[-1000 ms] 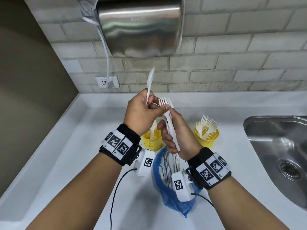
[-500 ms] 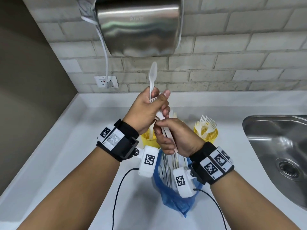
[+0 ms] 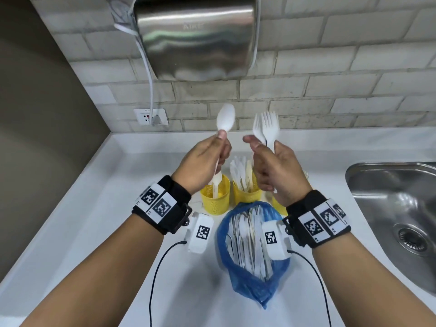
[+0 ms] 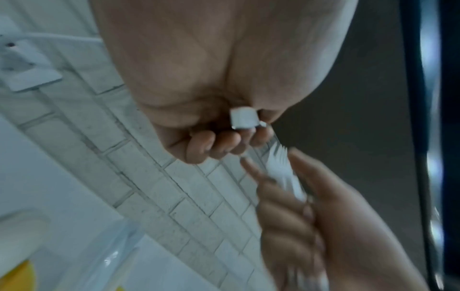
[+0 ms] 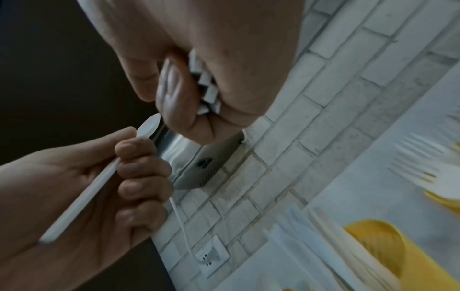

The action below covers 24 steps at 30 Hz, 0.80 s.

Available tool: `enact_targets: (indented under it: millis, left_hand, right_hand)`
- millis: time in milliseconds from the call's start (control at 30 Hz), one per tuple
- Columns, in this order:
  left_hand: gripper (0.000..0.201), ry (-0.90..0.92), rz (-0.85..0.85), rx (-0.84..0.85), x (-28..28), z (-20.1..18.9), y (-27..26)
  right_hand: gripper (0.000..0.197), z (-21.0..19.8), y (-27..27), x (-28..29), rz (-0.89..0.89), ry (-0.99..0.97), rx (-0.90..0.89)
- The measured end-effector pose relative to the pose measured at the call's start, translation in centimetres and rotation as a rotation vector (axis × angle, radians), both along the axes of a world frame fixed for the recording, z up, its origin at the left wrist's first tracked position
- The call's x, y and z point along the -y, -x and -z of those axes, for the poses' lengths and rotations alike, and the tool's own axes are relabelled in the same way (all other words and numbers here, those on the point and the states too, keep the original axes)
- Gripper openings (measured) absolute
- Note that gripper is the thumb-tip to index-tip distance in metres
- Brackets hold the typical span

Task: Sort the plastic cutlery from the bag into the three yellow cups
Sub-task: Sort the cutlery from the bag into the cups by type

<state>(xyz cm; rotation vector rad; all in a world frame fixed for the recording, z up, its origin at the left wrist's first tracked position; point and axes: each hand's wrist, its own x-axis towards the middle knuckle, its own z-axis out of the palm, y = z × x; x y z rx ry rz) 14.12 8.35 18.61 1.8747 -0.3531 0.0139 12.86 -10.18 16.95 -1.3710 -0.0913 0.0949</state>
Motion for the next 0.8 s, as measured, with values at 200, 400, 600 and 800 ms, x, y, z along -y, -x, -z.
enact_targets:
  millis: [200,400,600,800]
  left_hand:
    - [0.044,-0.157,0.197,0.036,0.6,1.1,0.0]
    - [0.023,-0.095,0.027,0.147,-0.6,0.7,-1.3]
    - [0.012,-0.277,-0.254,0.106,-2.9,3.1,-2.6]
    - [0.013,-0.572,-0.319,0.111,-2.9,6.5,-3.2]
  right_hand:
    - [0.019,-2.2,-1.6,-1.0,0.078,0.132,0.286]
    - [0.022,-0.9,-2.6,-1.6,0.110,0.339,0.398]
    - [0.023,0.4,-2.4,1.0,0.246,-0.204,-0.058]
    - [0.014,3.4,-2.4,3.1,0.401,-0.191,-0.101]
